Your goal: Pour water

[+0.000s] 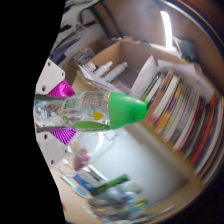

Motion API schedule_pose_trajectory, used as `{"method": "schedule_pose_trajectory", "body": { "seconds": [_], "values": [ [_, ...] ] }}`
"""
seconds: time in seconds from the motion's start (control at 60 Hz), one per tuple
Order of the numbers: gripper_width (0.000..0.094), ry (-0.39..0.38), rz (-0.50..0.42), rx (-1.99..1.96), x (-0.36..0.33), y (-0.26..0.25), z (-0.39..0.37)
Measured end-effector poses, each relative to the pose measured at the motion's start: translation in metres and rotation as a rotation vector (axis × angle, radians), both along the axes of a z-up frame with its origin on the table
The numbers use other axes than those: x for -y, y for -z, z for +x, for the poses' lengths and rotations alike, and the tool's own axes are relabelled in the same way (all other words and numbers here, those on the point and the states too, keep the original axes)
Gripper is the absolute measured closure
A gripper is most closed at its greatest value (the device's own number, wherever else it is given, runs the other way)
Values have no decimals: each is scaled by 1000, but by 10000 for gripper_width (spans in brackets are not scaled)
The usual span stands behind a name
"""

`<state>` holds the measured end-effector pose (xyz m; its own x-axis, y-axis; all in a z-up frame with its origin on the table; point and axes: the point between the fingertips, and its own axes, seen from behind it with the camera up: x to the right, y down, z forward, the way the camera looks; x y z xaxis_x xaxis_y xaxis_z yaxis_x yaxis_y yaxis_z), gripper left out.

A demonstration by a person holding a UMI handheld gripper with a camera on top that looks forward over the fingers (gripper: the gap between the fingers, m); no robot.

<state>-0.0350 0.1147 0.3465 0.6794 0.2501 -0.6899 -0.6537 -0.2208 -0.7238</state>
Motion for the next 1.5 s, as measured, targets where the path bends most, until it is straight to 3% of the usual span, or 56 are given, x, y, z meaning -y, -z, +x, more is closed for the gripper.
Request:
{"method": "schedule_pose_trajectory", "body": {
  "seconds": [0.067,0.15,0.217,0.3,0.467,0.717,0.783,0.983,1.083,1.15,1.2,1.35,1.5],
  "values": [
    [567,107,98,237,-3,-30,46],
    [567,255,145,486,-7,-33,105],
    [568,344,122,681,-9,-4,146],
    [565,387,55,812,-11,56,179],
    [567,354,-76,825,-9,182,203],
    [553,369,-183,759,-5,274,223],
    [567,394,-123,748,-3,266,225],
    [555,388,-137,752,-4,268,224],
    [432,362,-210,775,-1,273,226],
    [240,357,-297,795,12,279,230],
    [88,353,-312,787,24,276,228],
    [86,298,-378,763,87,268,205],
    [93,307,-419,795,170,242,189]
  ]
}}
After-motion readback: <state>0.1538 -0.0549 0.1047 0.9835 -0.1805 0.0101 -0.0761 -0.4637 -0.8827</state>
